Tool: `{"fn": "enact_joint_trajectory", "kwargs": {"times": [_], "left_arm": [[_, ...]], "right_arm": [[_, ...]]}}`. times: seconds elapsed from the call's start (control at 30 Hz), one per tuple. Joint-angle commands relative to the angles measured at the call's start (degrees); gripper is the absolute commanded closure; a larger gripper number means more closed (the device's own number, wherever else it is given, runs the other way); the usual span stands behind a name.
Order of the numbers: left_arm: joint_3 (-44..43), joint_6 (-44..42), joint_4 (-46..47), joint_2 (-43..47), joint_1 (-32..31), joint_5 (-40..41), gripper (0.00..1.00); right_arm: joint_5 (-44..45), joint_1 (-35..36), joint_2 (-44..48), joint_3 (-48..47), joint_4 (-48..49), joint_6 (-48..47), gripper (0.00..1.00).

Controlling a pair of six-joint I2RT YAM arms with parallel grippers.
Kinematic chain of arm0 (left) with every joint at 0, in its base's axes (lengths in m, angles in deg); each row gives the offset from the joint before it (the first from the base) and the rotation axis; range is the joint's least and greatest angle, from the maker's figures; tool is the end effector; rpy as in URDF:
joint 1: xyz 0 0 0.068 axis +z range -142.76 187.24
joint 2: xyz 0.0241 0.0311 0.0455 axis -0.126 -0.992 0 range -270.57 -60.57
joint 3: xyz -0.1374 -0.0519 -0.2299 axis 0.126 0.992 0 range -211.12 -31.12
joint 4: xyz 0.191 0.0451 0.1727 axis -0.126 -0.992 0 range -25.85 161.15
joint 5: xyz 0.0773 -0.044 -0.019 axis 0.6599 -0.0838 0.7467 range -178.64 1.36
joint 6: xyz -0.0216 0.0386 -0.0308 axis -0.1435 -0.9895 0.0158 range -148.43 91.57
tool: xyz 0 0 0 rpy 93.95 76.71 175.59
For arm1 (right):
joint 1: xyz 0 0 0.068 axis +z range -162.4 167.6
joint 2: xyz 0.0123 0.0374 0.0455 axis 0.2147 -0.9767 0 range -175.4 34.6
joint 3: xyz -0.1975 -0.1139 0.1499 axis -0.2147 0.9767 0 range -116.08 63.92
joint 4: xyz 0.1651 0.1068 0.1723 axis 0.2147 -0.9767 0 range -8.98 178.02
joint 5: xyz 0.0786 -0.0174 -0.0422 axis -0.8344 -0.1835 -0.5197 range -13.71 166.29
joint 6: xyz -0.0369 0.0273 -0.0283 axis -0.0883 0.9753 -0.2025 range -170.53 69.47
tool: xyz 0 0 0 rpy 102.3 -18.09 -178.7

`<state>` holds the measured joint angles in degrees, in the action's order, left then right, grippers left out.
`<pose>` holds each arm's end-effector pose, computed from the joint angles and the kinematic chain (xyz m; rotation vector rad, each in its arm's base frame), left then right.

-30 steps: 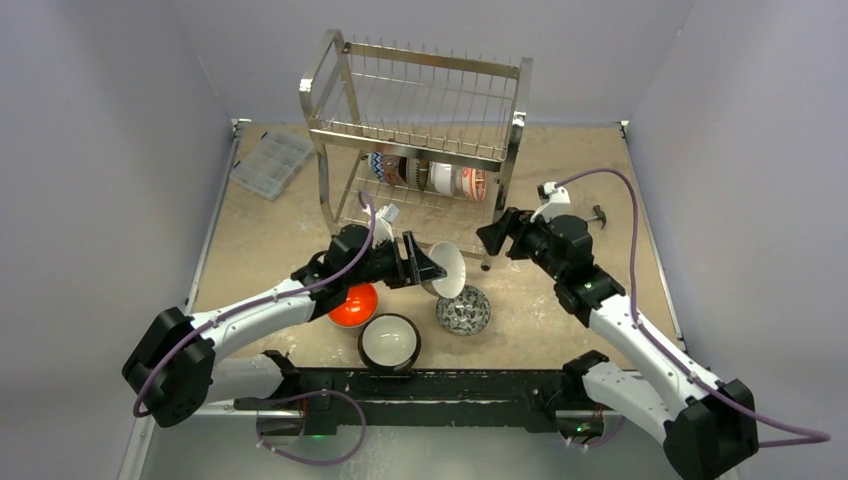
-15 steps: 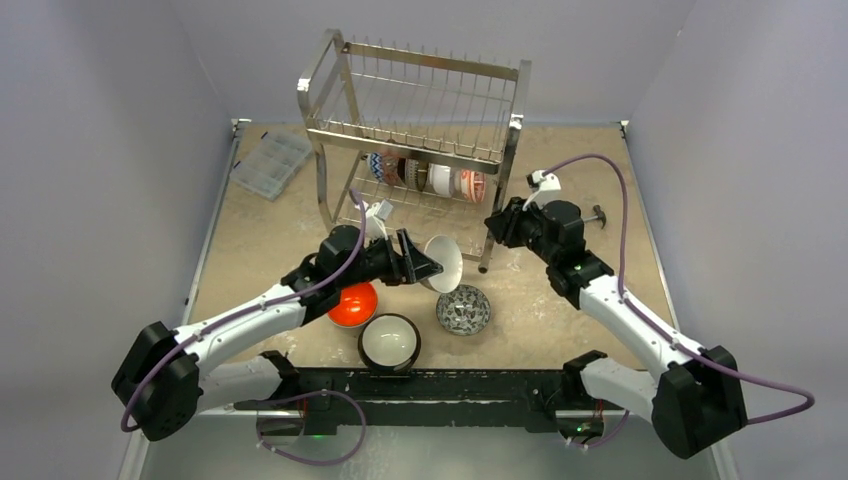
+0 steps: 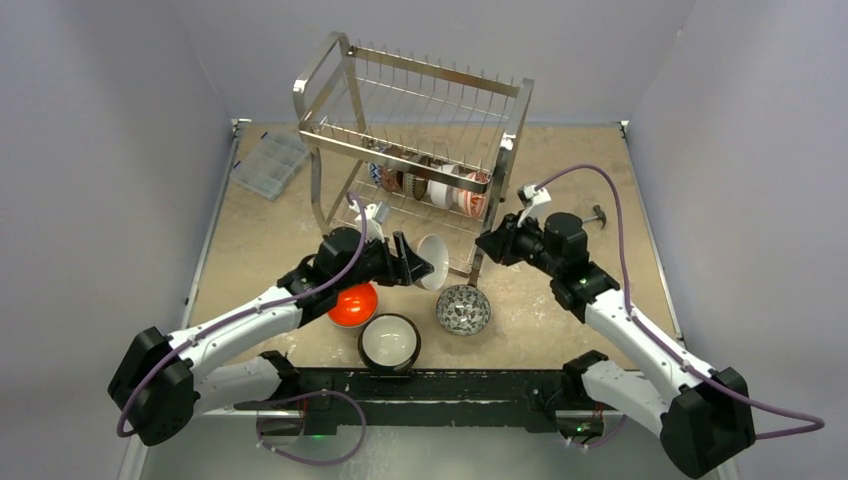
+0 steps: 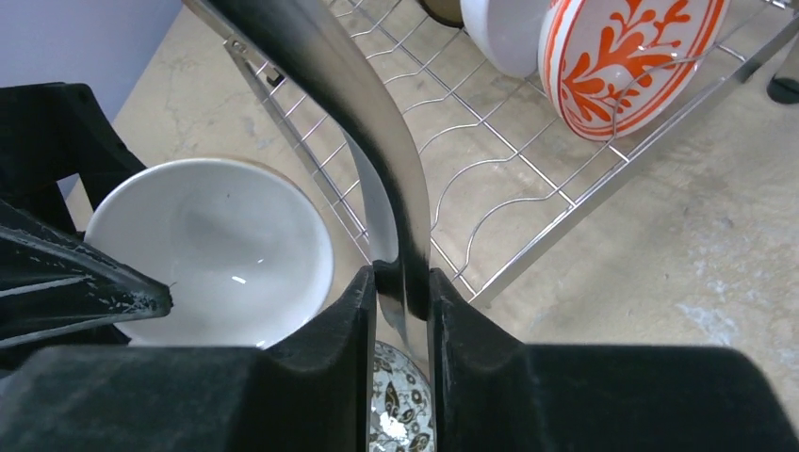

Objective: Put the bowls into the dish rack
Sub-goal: Adjust the dish rack at the center of the board, then place the bowl in the dish rack.

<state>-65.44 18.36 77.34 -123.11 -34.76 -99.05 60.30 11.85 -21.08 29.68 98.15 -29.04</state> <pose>0.1767 -0.1678 0.2440 0.0420 2.1475 -1.1508 0.2032 0.1023 0.2767 -0.2536 1.8172 0.8168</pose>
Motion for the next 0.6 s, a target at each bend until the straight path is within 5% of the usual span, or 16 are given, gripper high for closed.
{"fn": "enact_joint_trajectory", "kwargs": {"times": [0.0, 0.13, 0.57], "left_arm": [[-1.79, -5.27, 4.13, 2.37, 0.27, 3.86, 1.00], [-1.89, -9.23, 5.46, 1.38, 0.29, 6.53, 1.00], [-4.59, -15.52, 19.08, -9.05, 0.27, 11.83, 1.00]], "right_arm": [[0.03, -0.43, 3.90, -0.99, 4.80, 0.97, 0.63], [0.21, -0.43, 4.00, -1.49, 3.50, 1.39, 0.40], [-0.32, -0.43, 5.94, -0.22, 2.29, 3.67, 0.05]]}}
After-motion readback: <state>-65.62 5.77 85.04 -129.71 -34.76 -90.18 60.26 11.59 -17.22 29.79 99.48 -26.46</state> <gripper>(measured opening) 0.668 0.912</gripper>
